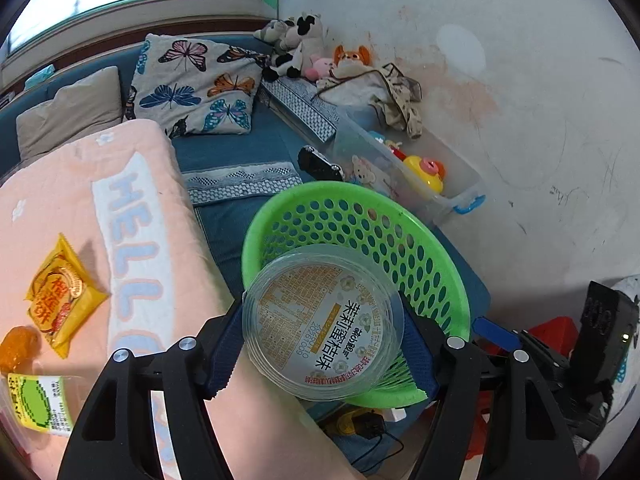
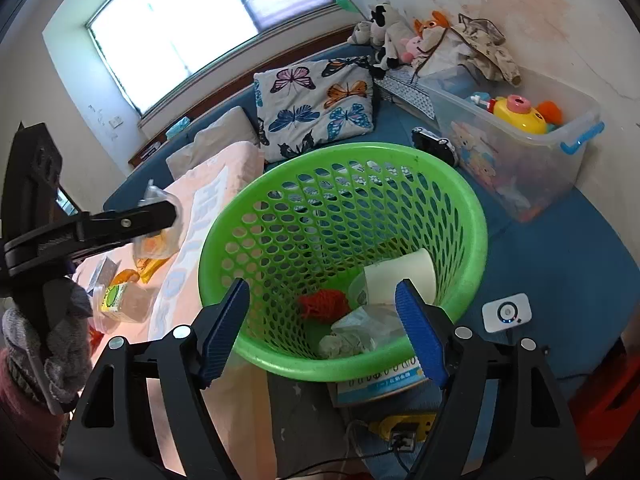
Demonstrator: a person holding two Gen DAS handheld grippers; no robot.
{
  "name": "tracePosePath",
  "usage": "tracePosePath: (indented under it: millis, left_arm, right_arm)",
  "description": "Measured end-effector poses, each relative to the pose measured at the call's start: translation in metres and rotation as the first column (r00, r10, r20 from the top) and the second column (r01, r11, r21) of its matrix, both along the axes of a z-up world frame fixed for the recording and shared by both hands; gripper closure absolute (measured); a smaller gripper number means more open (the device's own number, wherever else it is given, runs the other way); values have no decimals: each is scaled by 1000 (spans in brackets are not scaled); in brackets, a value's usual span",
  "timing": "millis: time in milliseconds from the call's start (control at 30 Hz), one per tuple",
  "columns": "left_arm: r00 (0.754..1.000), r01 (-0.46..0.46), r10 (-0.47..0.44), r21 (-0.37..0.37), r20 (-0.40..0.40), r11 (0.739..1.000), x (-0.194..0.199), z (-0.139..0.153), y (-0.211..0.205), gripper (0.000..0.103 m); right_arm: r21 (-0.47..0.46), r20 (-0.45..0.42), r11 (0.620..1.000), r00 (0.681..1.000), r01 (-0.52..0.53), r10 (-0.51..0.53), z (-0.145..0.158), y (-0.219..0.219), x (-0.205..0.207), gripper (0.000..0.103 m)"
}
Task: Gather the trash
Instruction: 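Open the left tool over the green basket to release the clear container, then move both tools back over the table toward the remaining trash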
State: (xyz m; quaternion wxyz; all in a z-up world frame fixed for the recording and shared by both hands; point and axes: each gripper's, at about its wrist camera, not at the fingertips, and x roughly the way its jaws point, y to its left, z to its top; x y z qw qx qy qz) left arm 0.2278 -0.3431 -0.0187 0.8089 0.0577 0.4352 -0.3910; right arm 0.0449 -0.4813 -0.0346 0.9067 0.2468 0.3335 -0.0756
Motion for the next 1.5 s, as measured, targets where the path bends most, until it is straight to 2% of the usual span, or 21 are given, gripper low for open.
tracePosePath:
  millis: [167, 367, 500, 767, 1167, 1500]
  left_arm:
    - [1000, 18, -18, 4, -17, 1000, -1, -7, -11, 35]
    - [999, 39, -39, 0, -31, 999, -5, -13, -18, 26]
    - [999, 45, -45, 3, -22, 999, -10, -12, -13, 26]
    - [999, 8, -8, 9, 46, 1000, -18, 3, 27, 26]
    - [987, -107, 103, 21, 125, 994, -29, 21, 102, 25]
    - [969, -206, 201, 22, 142, 978, -27, 24, 157, 22]
  right_arm:
    - [7, 1, 1000, 1000, 5, -5, 0, -2, -4, 27]
    - [13, 3, 1000, 1000, 8, -8, 0, -2, -7, 27]
    - [12, 5, 1000, 1000, 5, -5, 1, -1, -7, 27]
    - [-7, 31, 999, 999, -32, 33, 12, 12, -5, 27]
    - [-49, 73, 988, 986, -149, 152, 37, 55, 7, 24]
    - [-64, 90, 968, 964, -244, 249, 48, 89, 21, 23]
